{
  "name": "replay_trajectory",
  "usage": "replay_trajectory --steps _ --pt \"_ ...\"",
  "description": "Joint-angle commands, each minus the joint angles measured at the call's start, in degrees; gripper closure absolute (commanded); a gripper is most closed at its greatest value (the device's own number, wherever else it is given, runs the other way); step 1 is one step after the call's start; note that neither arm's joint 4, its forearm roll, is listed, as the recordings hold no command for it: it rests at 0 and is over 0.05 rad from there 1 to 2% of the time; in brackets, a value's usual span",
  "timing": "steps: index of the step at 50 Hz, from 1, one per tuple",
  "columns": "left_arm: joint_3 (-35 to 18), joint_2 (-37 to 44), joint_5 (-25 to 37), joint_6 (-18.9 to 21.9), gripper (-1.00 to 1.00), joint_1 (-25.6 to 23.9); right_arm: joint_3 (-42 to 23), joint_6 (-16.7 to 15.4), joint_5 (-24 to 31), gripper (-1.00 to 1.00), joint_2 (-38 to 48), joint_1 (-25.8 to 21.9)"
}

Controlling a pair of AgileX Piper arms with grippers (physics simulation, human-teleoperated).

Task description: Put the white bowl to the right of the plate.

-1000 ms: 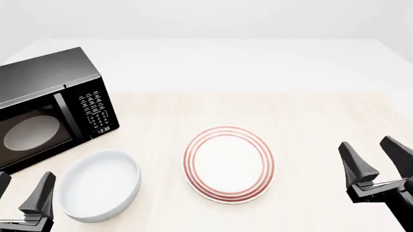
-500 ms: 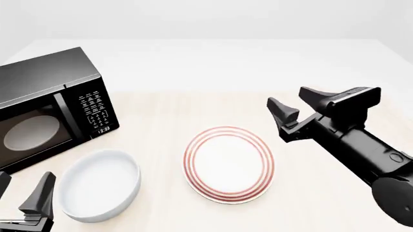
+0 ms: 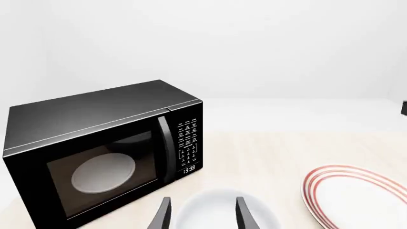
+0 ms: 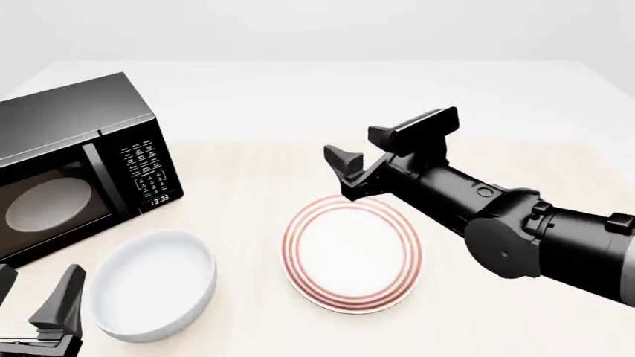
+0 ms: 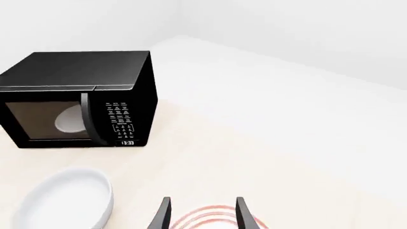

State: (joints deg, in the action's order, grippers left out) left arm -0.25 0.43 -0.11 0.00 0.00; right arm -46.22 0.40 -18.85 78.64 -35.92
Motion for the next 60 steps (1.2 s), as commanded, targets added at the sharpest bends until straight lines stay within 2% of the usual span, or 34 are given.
replay_trajectory --steps 1,23,60 --pt "0.00 0.00 0.00 0.00 -1.00 0.00 -5.30 0.43 1.45 -1.00 6.44 -3.48" --pt "0.00 0.00 0.00 0.00 -1.00 0.00 -14.32 3.04 3.39 -1.00 16.86 -12.23" --pt "0.00 0.00 0.00 0.00 -1.00 0.00 -28.24 3.81 11.05 -1.00 31.96 -17.15"
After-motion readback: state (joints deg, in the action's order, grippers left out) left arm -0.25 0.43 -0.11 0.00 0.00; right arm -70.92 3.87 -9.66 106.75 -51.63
